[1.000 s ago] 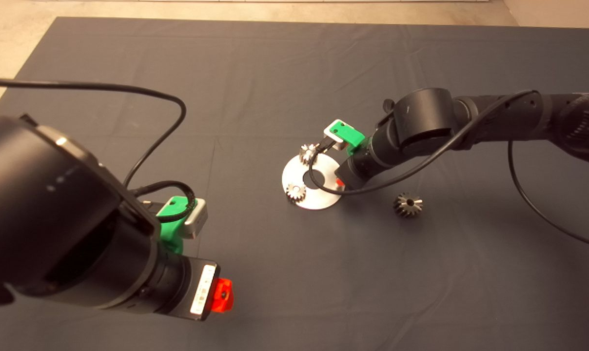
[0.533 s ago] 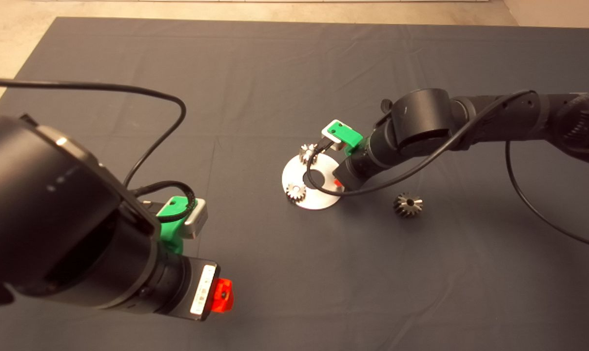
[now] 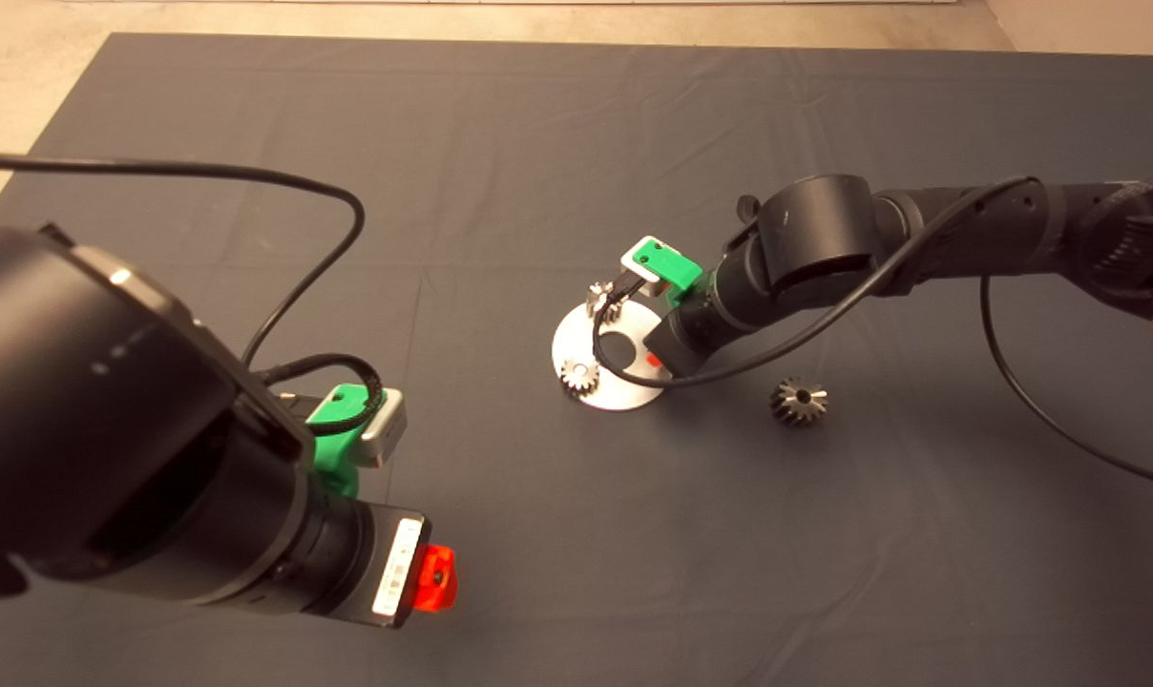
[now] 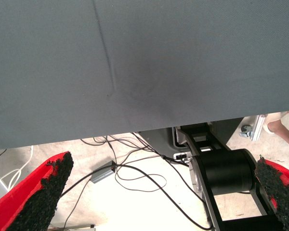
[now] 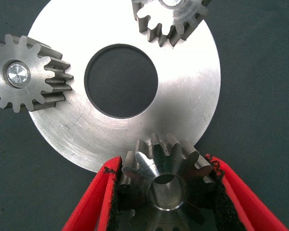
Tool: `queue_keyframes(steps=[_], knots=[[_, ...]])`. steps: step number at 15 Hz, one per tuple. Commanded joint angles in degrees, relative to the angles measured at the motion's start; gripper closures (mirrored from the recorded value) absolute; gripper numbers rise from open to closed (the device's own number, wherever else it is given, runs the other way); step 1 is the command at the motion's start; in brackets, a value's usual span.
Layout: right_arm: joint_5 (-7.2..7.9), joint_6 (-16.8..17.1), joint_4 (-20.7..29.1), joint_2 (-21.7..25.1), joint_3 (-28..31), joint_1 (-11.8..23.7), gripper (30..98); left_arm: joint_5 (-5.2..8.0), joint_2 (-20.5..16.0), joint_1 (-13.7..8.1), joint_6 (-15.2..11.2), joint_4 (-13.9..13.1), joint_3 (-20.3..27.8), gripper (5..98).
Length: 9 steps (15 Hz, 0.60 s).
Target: Remove an incorrectly installed larger gear and replace it with the correct smaller gear
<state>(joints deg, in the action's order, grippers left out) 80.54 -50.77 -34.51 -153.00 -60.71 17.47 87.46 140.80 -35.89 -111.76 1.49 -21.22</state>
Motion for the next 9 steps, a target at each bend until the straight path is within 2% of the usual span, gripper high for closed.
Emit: queue_keyframes(steps=[1, 9], knots=[[-0.39, -0.1, -1.8, -0.2, 0.2, 1.3, 87.2, 7.55, 0.1, -0.9, -0.1, -1.2, 0.9, 5.4], [-0.39, -0.1, -1.8, -0.1, 0.2, 1.3, 87.3, 7.55, 0.1, -0.9, -0.1, -1.2, 0.9, 5.4]])
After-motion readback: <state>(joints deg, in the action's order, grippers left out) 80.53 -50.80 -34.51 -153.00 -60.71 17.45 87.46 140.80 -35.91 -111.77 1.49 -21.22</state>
